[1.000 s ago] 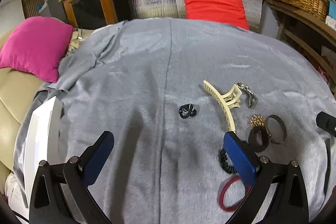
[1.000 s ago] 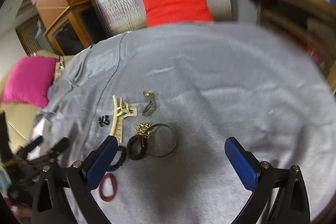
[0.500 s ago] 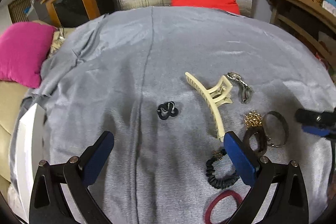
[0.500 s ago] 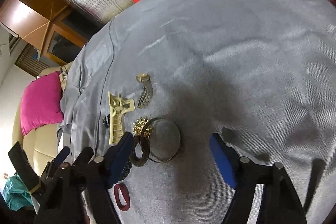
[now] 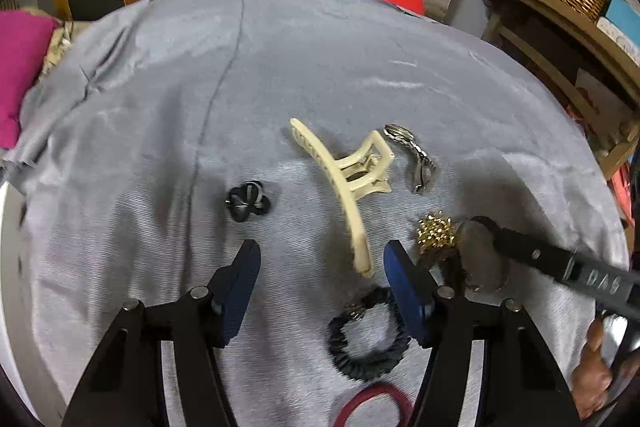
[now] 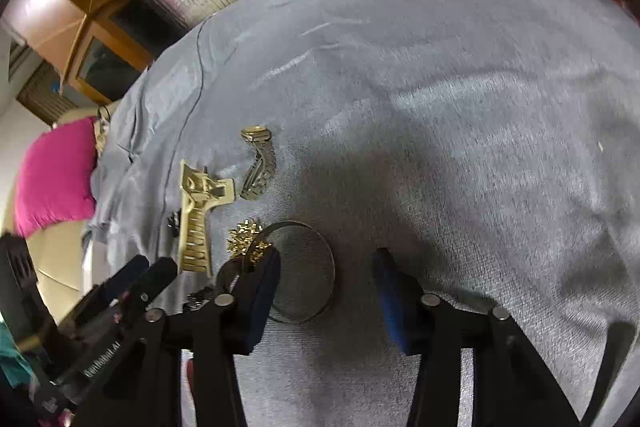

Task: Organize jewelry
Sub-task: 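Grasp the cream claw clip with the left tool while the right tool grasps the red hair tie, then carry the claw clip in the left tool while the right tool carries the red tie to the tray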

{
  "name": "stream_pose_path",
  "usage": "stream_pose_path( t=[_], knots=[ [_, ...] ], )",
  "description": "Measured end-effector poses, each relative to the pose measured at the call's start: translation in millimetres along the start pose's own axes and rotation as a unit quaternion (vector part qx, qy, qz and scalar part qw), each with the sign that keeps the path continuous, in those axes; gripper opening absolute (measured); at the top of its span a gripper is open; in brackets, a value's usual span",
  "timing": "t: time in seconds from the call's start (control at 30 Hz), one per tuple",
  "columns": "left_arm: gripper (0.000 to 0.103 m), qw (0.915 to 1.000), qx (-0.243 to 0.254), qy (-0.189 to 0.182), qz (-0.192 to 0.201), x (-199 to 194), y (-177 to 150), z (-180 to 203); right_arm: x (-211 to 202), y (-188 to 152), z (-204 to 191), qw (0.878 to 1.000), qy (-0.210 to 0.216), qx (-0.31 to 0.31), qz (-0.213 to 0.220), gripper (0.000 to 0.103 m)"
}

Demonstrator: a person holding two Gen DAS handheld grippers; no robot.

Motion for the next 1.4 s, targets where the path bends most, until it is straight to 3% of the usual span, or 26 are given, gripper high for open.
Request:
stream_pose_path(
  t=[0.1,0.23,0.3,0.37,0.47,0.57,0.73,1.17,1.4],
  knots=[
    [0.065,0.9998,-0.009,-0.015,-0.007,6,4,4,1,-1,-2,1.000,-0.020,-0.018,0.006,0.039],
    [0.065,0.9993,-0.014,-0.032,-0.017,14,7,10,1,-4,-3,0.997,-0.059,-0.047,0.018,0.019],
    [0.062,0.9992,-0.014,-0.032,-0.021,20,7,14,0,-5,-2,0.997,-0.063,-0.049,0.023,0.015],
    [0.038,0.9988,-0.015,-0.036,-0.031,27,9,18,-2,-7,-1,0.996,-0.066,-0.048,0.027,0.011],
    [0.012,0.9979,-0.023,-0.041,-0.045,34,9,21,-3,-8,-1,0.996,-0.066,-0.045,0.030,0.009],
    [0.012,0.9982,-0.027,-0.039,-0.036,32,10,21,-4,-8,-2,0.997,-0.060,-0.040,0.030,0.006],
    [0.010,0.9992,-0.006,-0.038,0.011,4,8,21,-8,-10,-4,0.997,-0.053,-0.035,0.036,0.006],
    [0.010,0.9980,0.014,-0.042,0.044,-33,-5,18,-28,-21,-11,0.997,-0.040,-0.039,0.052,0.006],
    [0.010,0.9981,0.003,-0.035,0.051,-45,-10,0,-25,-18,0,1.000,-0.004,0.008,0.024,0.010]
  ],
)
Point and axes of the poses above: each gripper's, at about its wrist camera, not at the fingertips, and x roughly the way its jaws point, z to its right, y to its top, the point moved 5 cm from there along x, roughly the way its jaws point, and after that the axes turned 6 degrees about -z, right-handed, at the moved point
